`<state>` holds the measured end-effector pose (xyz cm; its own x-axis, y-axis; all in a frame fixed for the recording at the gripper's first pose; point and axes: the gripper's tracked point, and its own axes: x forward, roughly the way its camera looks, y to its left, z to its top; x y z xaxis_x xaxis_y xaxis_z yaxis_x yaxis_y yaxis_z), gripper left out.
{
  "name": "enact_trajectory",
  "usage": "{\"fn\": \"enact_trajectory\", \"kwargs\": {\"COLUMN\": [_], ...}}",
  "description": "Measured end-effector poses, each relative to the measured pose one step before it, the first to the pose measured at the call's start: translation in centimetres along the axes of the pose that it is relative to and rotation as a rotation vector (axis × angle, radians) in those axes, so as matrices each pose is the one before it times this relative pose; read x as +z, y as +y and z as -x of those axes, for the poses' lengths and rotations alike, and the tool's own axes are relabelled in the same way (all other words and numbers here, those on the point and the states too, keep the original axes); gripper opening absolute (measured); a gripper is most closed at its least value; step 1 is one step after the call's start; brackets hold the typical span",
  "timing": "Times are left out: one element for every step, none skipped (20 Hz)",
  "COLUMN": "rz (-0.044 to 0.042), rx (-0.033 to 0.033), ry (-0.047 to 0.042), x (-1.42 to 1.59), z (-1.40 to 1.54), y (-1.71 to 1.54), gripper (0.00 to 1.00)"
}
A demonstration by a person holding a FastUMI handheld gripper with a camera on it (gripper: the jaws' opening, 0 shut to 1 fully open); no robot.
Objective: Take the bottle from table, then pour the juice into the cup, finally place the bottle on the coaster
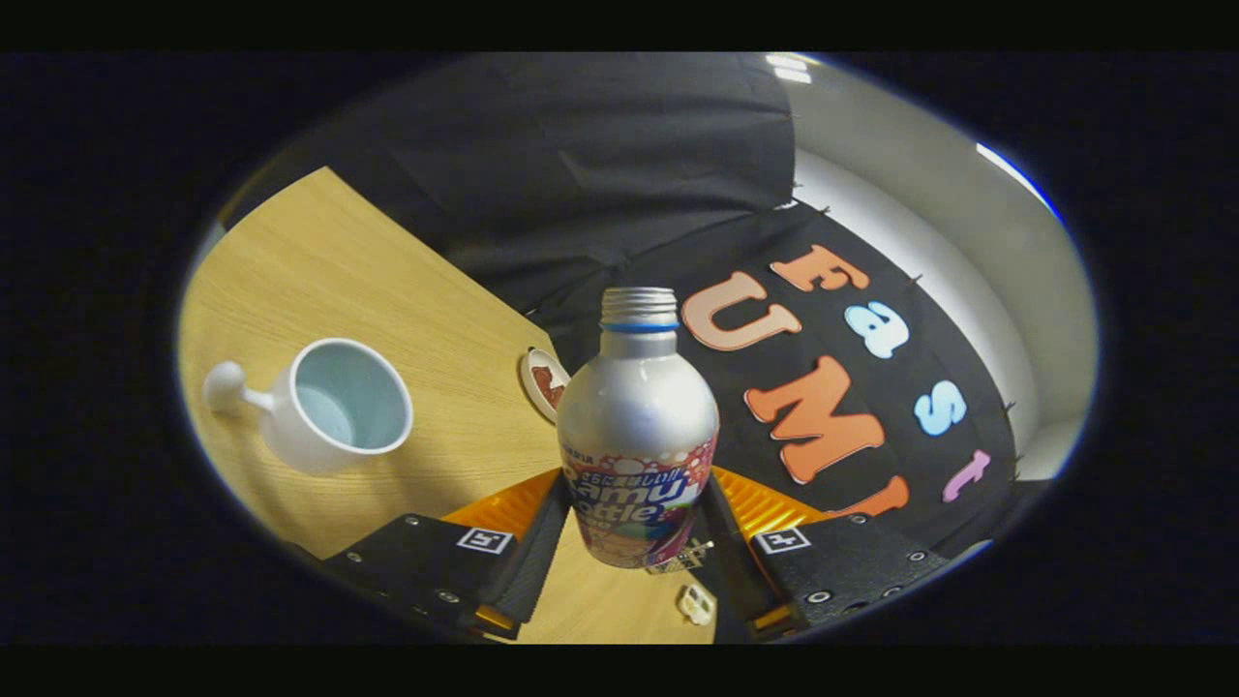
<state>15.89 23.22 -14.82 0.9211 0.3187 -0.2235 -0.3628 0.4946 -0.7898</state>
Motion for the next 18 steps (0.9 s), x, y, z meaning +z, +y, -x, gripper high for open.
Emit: {"fn": "enact_trajectory", "kwargs": {"rz": [-0.06001, -0.03813, -0.03327, -0.04061, -0.05151, -0.05787, -0.05879, -0.05754, -0.05626, -0.05389, -0.05370, -0.05362, -0.05458, -0.05351, -0.04704, -0.04184, -0.03536, -0.03173], "rx": [-0.00034, -0.01617, -0.01303, -0.00409, 0.00463, 0.00891, 0.00892, 0.00850, 0.00868, 0.00509, 0.00816, 0.00568, 0.00650, 0.00429, 0.00182, 0.00010, 0.00100, -0.00017], "ry": [0.01348, 0.01409, 0.01328, 0.00676, 0.00752, 0.00968, 0.01266, 0.01522, 0.01382, 0.01248, 0.01226, 0.01166, 0.01133, 0.01368, 0.01477, 0.00914, 0.00921, 0.01091], "x": [-0.520, -0.378, -0.442, -0.446, -0.517, -0.305, -0.340, -0.476, -0.305, -0.376, -0.422, -0.253, -0.303, -0.479, -0.510, -0.295, -0.310, -0.431], "z": [-0.273, -0.266, -0.305, -0.279, -0.332, -0.241, -0.205, -0.222, -0.230, -0.313, -0.152, -0.163, -0.201, -0.109, -0.229, -0.198, -0.216, -0.198], "y": [-0.286, -0.545, -0.590, -0.291, -0.145, 0.057, -0.008, -0.046, 0.045, -0.168, -0.012, -0.132, -0.230, -0.215, -0.197, -0.229, -0.339, -0.268], "gripper": [0.76, 0.76, 0.76, 0.76, 0.76, 0.76, 0.76, 0.76, 0.76, 0.76, 0.76, 0.76, 0.76, 0.76, 0.76, 0.76, 0.76, 0.76]}}
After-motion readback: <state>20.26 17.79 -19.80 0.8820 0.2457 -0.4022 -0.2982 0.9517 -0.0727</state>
